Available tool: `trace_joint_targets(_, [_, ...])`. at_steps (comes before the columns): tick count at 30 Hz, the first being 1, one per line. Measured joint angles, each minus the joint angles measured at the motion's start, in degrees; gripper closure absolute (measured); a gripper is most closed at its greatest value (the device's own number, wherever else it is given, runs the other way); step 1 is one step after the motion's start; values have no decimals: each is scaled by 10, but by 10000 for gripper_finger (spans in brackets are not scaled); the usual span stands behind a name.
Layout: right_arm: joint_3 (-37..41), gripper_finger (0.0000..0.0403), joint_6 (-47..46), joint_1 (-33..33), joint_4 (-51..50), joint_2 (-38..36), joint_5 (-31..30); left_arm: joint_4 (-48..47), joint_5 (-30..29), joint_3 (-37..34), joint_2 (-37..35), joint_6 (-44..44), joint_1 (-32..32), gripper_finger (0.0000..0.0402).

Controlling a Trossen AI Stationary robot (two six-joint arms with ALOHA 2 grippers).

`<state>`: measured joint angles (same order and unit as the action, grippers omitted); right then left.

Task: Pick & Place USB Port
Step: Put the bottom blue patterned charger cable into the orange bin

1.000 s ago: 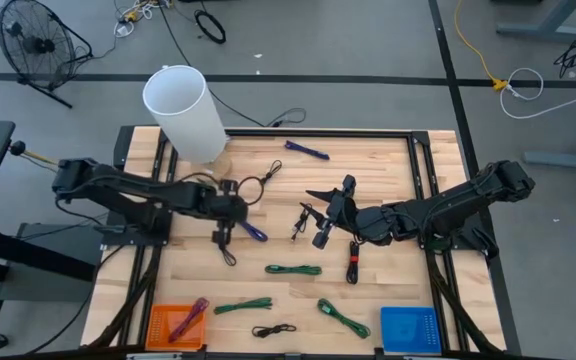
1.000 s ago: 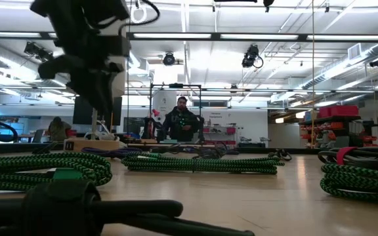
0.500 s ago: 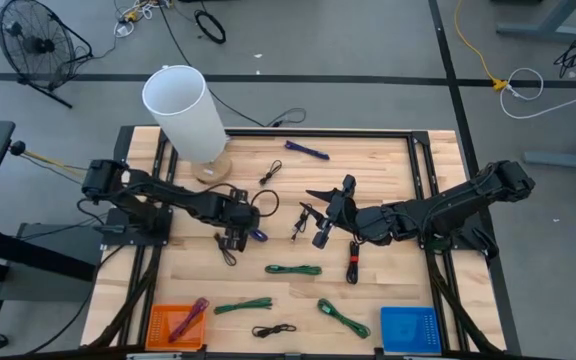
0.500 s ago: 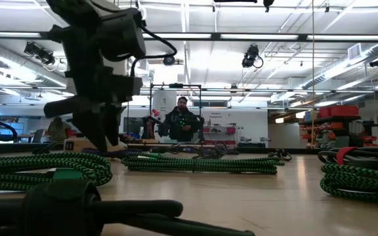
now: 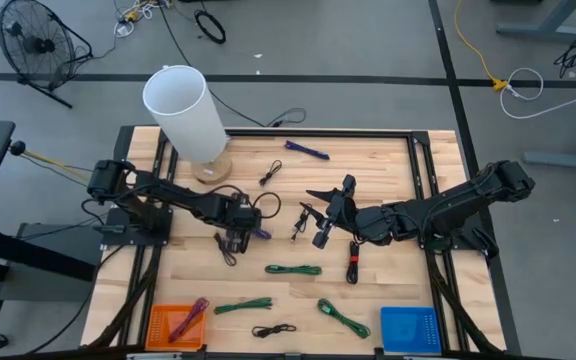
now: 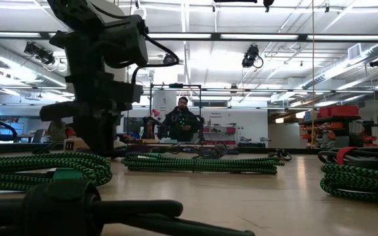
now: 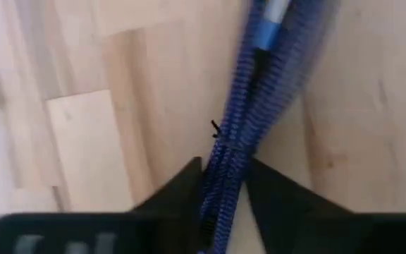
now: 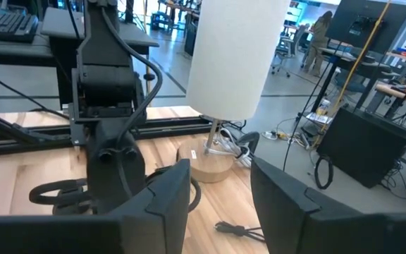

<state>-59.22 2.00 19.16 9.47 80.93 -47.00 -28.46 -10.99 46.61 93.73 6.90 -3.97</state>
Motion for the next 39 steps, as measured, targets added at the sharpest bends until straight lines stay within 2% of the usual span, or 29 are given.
trace_joint_targets(2, [0, 253, 0, 0, -1, 0, 0, -4, 9, 0, 0, -12, 0, 378])
trace_joint_targets(7, [0, 253, 0, 0, -3, 0, 0, -15, 15, 0, -2, -90, -4, 385])
trace_joint_targets(12, [0, 253, 0, 0, -10, 0, -1, -125, 31, -3, -37, -135, -25, 385])
trace_joint_targets(15, [0, 253, 0, 0, -12, 0, -1, -180, 16, -3, -97, -177, -42, 385])
trace_joint_targets(21, [0, 253, 0, -4, -15, 0, -1, -216, 5, 10, -270, -277, -98, 385])
trace_joint_targets(25, [0, 253, 2, -4, -19, 0, -1, -254, 1, 11, -373, -397, -167, 385])
trace_joint_targets(29, [0, 253, 5, -4, -19, 0, -1, -285, 2, 11, -423, -554, -261, 385])
trace_joint_targets(34, [0, 253, 4, -10, -19, 0, -1, -270, -2, 11, -424, -685, -395, 385])
trace_joint_targets(39, [0, 253, 0, -11, -23, 0, -1, -251, -45, 11, -390, -811, -523, 385])
